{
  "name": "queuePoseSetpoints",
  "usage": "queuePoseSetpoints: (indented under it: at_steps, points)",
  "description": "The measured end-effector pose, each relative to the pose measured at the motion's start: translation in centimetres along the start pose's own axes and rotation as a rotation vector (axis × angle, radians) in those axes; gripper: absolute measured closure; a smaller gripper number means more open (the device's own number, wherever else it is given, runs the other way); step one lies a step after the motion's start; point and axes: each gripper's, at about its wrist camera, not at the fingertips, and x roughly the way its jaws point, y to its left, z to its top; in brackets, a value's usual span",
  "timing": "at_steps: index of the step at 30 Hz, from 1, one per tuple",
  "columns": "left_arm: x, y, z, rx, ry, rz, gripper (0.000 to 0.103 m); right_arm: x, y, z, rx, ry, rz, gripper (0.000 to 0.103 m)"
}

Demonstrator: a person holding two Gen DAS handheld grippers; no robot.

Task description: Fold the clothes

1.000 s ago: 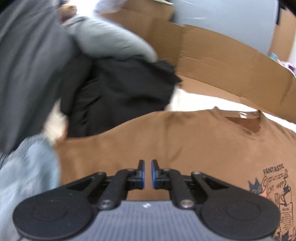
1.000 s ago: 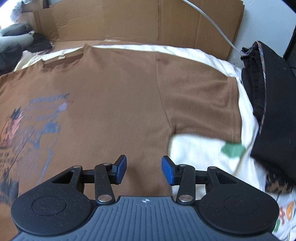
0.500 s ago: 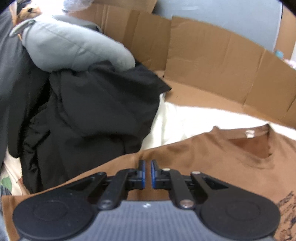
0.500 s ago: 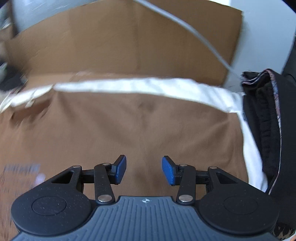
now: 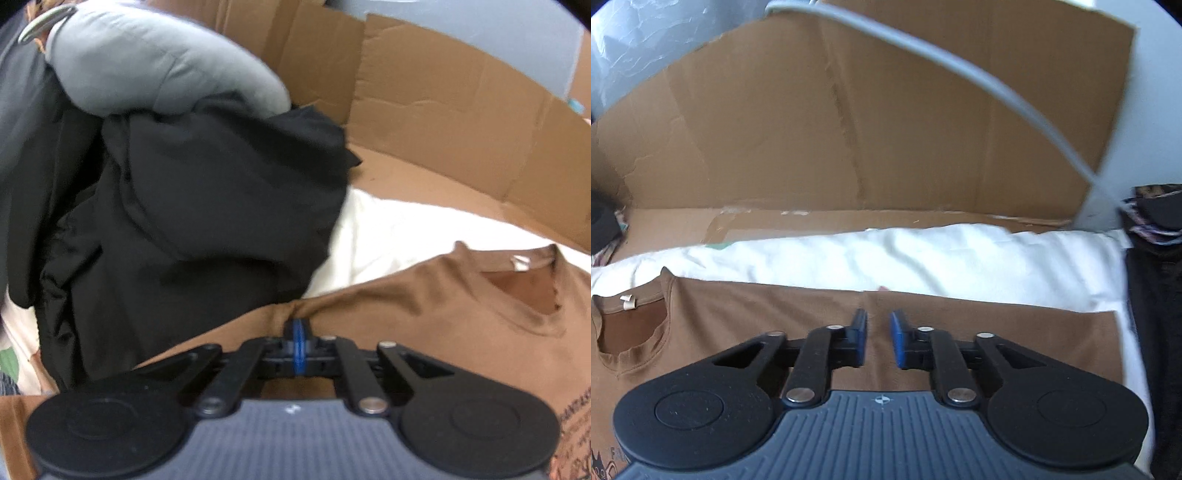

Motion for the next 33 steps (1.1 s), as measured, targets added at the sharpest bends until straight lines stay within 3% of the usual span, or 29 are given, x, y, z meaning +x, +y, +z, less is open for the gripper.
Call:
queuePoseSetpoints:
  at_steps: [1,11,16,23,25,28,30,31,33]
  points:
    - [-0.4,0.0,-0.1,0.005,-0.001,-0.002,0.094,0.5,0.4,0.0,-0.014,0.005,-0.002,0.092]
    - [-1.9,1.0,0.1,-0.012,-0.027,-0.059,0.094,4.8,1.2,1.6,0.047,0.043,-0.022,0.093]
    - [0.4,0.0,1.1,-0.017,-0.016,-0.079,0.093,5.3,0.7,2.3,0.076,0.040,-0.017,0.095]
    - [3.6,-1.1,1.6,-0.025,0.000,-0.050,0.093,5.2,-1.0,3.7,0.130,0.051,-0.063,0.089]
    - [4.0,-0.7,1.9,-0.046,0.003,-0.045,0.099,4.6,-1.2,3.8,0.099,0.046,-0.054,0.089]
    - [4.2,0.0,2.4,-0.102,-0.001,-0.053,0.100,3.6,-1.9,3.6,0.096,0.043,-0.044,0.081]
    - [3.7,-0.1,2.8,-0.115,-0.020,-0.040,0.100,3.1,-2.5,3.6,0.138,0.057,-0.022,0.068]
    - [3.4,-0.2,3.0,-0.121,-0.030,-0.032,0.098,2.8,-2.8,3.7,0.154,0.063,-0.011,0.062]
    - [2.6,-0.3,3.2,-0.134,-0.053,-0.044,0.082,2.1,-2.7,4.0,0.141,0.070,0.017,0.058]
